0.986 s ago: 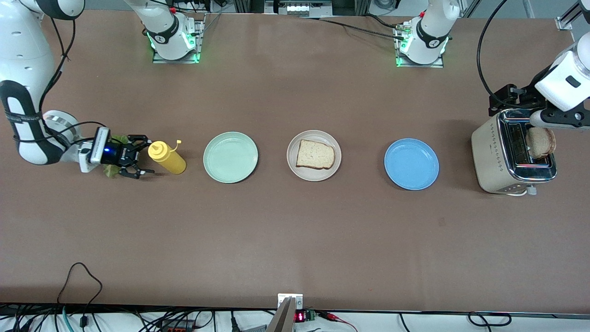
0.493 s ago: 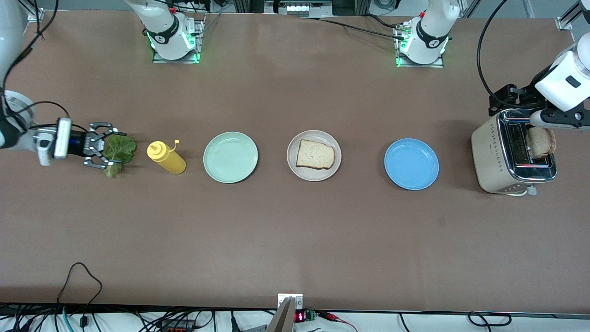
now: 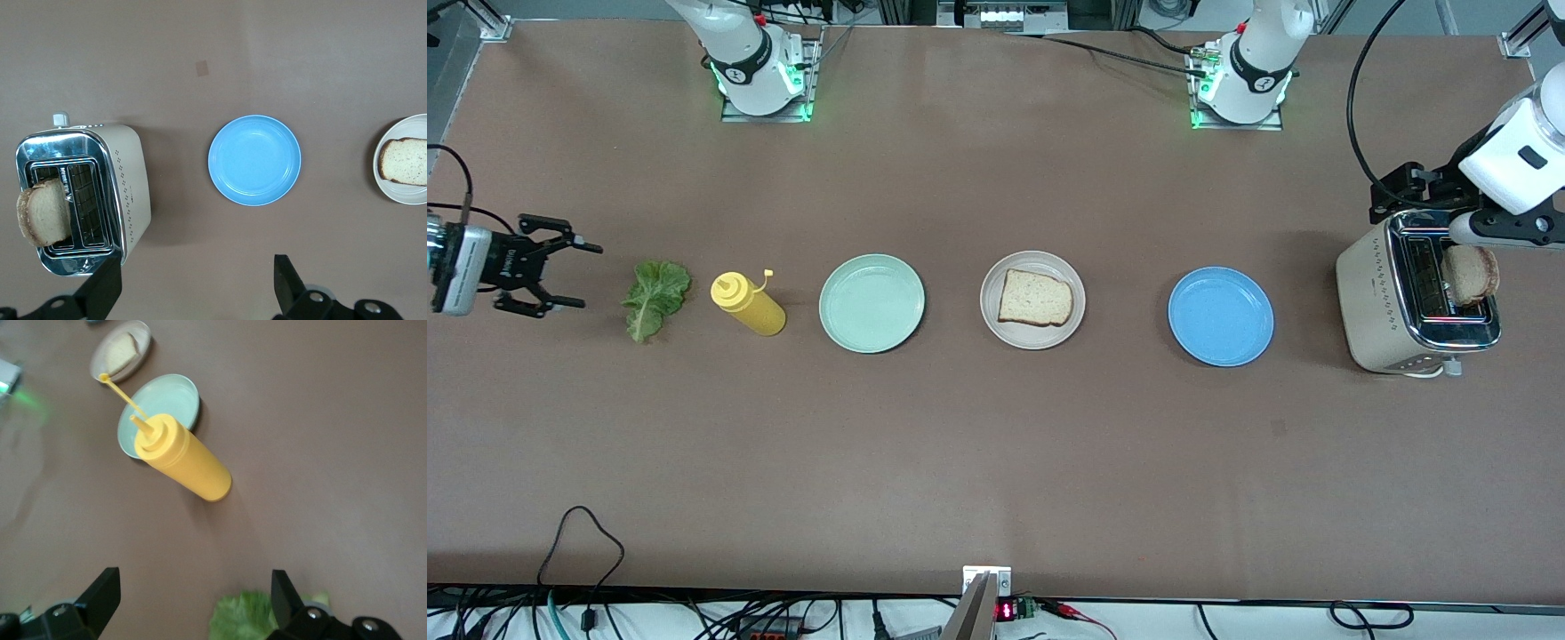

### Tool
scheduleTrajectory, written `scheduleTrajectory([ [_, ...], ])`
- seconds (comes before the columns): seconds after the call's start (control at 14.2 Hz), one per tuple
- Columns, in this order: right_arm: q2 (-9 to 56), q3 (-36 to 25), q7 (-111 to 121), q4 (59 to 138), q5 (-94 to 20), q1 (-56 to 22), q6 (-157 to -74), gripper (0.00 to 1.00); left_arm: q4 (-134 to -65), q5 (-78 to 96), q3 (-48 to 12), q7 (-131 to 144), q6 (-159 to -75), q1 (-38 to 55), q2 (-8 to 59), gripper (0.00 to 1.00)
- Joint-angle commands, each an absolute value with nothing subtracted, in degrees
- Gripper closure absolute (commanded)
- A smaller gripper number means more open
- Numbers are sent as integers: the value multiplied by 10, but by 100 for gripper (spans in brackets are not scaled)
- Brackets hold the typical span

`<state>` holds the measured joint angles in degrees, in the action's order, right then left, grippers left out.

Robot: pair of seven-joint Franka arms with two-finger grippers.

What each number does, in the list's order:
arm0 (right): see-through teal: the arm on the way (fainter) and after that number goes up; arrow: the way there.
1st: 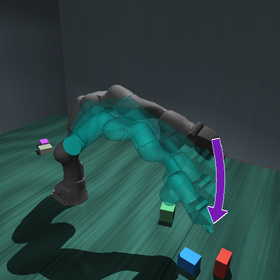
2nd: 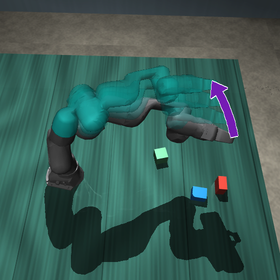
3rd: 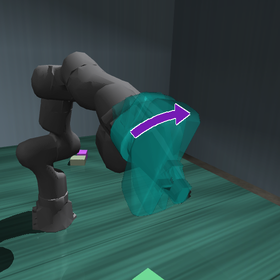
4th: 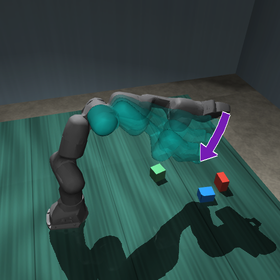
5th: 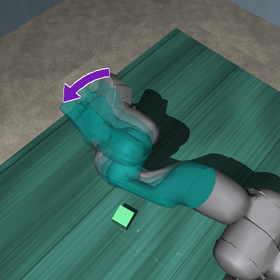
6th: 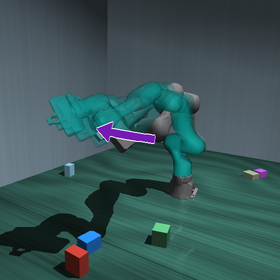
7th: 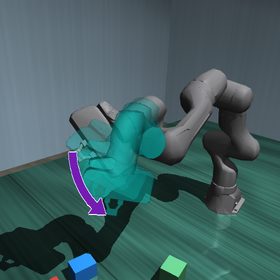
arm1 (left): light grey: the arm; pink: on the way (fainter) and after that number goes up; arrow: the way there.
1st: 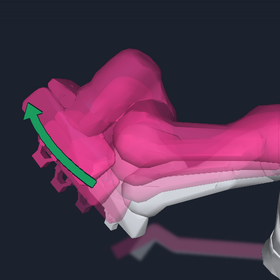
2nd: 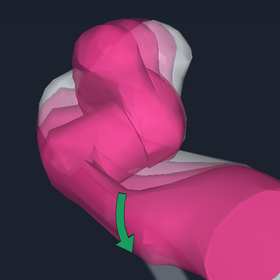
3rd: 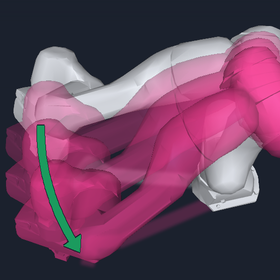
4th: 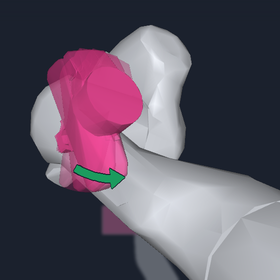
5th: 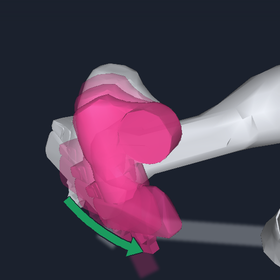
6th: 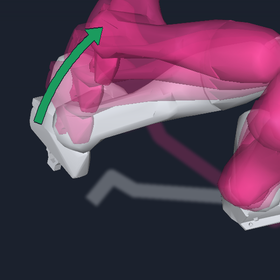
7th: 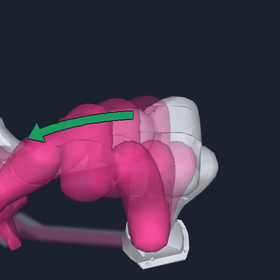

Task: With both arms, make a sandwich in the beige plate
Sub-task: 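Draw the right gripper back from the bottle, then grasp the green lettuce leaf with the right gripper and lift it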

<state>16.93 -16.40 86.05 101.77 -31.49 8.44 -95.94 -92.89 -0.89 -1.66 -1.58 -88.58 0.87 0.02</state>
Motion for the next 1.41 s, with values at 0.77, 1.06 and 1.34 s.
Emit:
scheduleTrajectory([
  [0.77, 204, -163, 107, 1023, 19, -76, -1100, 0, -914, -4, -16, -27, -873, 6, 6, 0],
  [1.06, 225, -164, 105, 1102, 31, -70, -1221, 0, -914, -4, -16, -28, -874, 6, 6, 0],
  [1.34, 259, -165, 106, 1147, 32, -63, -1316, 0, -914, -4, -16, -27, -874, 6, 6, 0],
])
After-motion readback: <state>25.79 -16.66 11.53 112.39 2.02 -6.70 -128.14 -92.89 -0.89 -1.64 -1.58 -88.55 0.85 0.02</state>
